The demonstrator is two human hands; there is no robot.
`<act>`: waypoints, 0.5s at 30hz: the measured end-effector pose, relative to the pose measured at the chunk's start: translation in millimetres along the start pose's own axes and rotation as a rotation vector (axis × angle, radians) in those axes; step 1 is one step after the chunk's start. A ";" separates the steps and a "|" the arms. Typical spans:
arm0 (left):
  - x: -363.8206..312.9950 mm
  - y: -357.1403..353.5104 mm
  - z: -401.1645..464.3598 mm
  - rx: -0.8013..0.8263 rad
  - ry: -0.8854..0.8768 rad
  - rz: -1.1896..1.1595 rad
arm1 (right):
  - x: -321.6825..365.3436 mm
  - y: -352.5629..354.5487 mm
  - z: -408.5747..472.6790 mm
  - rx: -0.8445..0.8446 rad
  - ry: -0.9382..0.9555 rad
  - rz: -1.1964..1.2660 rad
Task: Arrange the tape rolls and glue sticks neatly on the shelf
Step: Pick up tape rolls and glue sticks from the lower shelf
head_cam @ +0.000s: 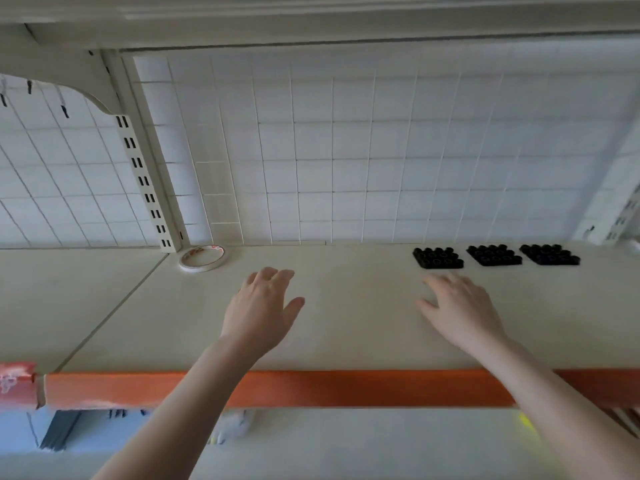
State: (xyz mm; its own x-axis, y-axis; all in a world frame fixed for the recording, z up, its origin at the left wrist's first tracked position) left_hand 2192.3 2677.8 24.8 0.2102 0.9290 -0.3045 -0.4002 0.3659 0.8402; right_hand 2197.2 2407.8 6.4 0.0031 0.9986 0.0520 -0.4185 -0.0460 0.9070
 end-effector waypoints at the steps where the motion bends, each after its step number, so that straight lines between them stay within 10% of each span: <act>1: -10.5 -3.2 -1.4 0.007 -0.018 -0.021 | -8.0 4.4 -7.7 -0.008 -0.028 -0.011; 15: -182.8 -33.9 -31.5 0.100 -0.183 -0.147 | -171.5 83.5 -120.6 -0.166 -0.345 -0.117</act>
State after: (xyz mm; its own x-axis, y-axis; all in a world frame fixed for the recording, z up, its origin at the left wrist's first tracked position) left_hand 2139.3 2497.3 37.9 0.4215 0.8376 -0.3476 -0.2654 0.4804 0.8359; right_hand 2052.2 2235.6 22.8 0.3519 0.9289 0.1155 -0.5384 0.0999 0.8368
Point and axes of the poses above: each hand's wrist, its own z-axis towards the middle knuckle, its own y-axis out of the back of the hand, x = y × z, the point moved 6 cm from there along z, towards the middle knuckle, and after that the axes turned 9 degrees about -x, right-handed, at the moved point
